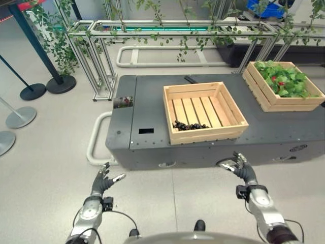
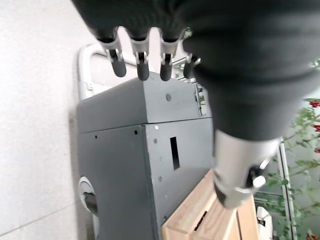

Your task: Pick up the fruits from the basket on one side to the basket on the other side

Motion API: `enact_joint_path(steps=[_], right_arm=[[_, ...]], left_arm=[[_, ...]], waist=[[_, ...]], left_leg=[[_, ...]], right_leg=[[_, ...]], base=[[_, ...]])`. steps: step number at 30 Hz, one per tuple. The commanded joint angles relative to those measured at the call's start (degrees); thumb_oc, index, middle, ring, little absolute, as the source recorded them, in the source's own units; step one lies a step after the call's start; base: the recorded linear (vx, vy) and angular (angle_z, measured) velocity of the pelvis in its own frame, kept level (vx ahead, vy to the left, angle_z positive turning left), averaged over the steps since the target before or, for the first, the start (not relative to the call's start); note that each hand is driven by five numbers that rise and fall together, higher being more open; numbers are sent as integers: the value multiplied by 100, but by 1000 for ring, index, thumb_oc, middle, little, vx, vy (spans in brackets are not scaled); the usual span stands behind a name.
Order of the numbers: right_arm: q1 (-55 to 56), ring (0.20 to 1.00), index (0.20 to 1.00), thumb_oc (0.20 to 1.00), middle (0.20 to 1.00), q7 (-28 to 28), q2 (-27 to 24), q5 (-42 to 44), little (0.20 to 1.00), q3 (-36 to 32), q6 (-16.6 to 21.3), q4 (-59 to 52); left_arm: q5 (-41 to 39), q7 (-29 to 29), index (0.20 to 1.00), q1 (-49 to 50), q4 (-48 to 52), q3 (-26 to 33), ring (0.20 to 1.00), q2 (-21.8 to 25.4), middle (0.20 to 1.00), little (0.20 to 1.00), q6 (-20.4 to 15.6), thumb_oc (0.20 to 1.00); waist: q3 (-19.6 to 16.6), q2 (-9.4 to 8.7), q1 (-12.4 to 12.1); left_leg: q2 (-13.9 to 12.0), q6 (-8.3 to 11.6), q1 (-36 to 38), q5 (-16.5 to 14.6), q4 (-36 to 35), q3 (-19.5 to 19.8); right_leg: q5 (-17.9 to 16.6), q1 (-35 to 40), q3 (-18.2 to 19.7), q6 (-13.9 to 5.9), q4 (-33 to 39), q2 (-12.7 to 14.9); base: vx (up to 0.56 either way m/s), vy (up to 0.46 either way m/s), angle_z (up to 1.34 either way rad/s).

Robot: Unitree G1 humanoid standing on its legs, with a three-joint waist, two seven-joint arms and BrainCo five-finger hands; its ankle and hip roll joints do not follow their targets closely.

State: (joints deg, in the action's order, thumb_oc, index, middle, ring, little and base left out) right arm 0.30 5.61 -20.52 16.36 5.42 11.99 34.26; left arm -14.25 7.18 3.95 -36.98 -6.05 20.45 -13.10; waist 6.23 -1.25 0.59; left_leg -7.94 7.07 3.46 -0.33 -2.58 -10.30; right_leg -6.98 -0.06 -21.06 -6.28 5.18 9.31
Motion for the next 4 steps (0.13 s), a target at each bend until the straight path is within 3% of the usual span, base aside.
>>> enact_joint_path(steps=[1,4], right_arm=[[-351,1000,1000,1000,1000,91,60,-24,1000,-74,222,65],[-350,1000,1000,1000,1000,113,79,-24,1000,-59,215,89]], left_arm=[[184,110,1000,-344,280,-23,1000,124,1000,1000,-323,1000],[185,121,1000,-361,273,-37,1000,95,1000,1000,-321,1000]], waist=[[139,-189,-21],[140,-182,-8]], left_leg=[[244,-277,-277,-98,255,86],[242,-277,-281,-102,266,90]], right_leg=[[646,43,166,-253,-652,176],[651,41,171,-252,-659,176]], base=[[0,0,0],[0,0,0]])
